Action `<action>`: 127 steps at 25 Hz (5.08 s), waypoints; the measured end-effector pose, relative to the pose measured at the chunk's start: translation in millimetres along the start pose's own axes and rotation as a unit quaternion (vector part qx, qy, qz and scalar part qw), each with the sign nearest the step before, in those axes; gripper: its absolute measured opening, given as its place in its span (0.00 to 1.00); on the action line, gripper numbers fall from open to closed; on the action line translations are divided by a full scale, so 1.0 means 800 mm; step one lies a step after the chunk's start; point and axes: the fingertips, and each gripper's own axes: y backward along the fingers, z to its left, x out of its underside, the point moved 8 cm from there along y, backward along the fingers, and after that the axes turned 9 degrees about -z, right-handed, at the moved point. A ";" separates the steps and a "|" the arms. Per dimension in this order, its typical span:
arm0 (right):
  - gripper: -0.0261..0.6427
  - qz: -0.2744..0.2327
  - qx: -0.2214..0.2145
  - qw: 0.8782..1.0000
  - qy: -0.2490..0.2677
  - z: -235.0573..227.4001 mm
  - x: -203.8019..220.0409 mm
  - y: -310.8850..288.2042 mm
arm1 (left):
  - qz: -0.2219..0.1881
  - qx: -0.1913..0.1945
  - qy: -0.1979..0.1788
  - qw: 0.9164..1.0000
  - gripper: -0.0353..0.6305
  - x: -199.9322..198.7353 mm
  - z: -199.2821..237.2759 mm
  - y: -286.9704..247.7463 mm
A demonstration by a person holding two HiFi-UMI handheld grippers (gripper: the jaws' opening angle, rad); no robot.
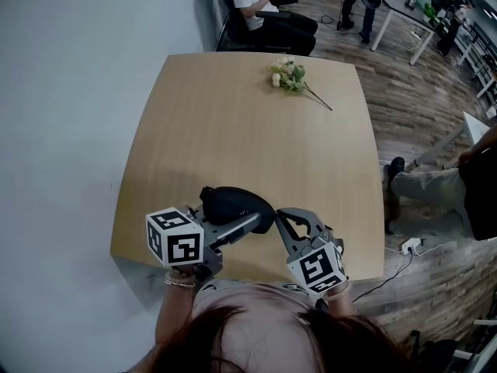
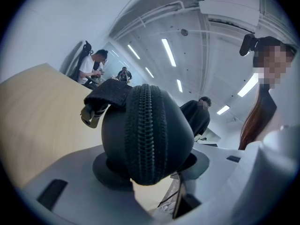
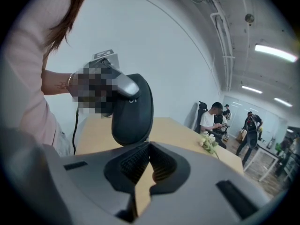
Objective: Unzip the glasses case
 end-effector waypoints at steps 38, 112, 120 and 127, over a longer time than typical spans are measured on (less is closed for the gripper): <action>0.06 0.046 -0.031 0.998 0.032 0.013 0.016 -0.005 | 0.132 -0.012 -0.032 0.991 0.40 0.023 0.003 -0.016; 0.06 0.044 -0.054 0.997 0.045 0.022 0.011 -0.015 | 0.283 -0.013 -0.038 0.958 0.40 0.078 0.010 -0.036; 0.06 0.043 -0.055 0.996 0.047 0.022 0.009 -0.014 | 0.295 -0.013 -0.040 0.955 0.40 0.082 0.009 -0.038; 0.06 0.040 -0.056 0.996 0.050 0.021 0.009 -0.016 | 0.315 -0.009 -0.045 0.948 0.40 0.089 0.011 -0.041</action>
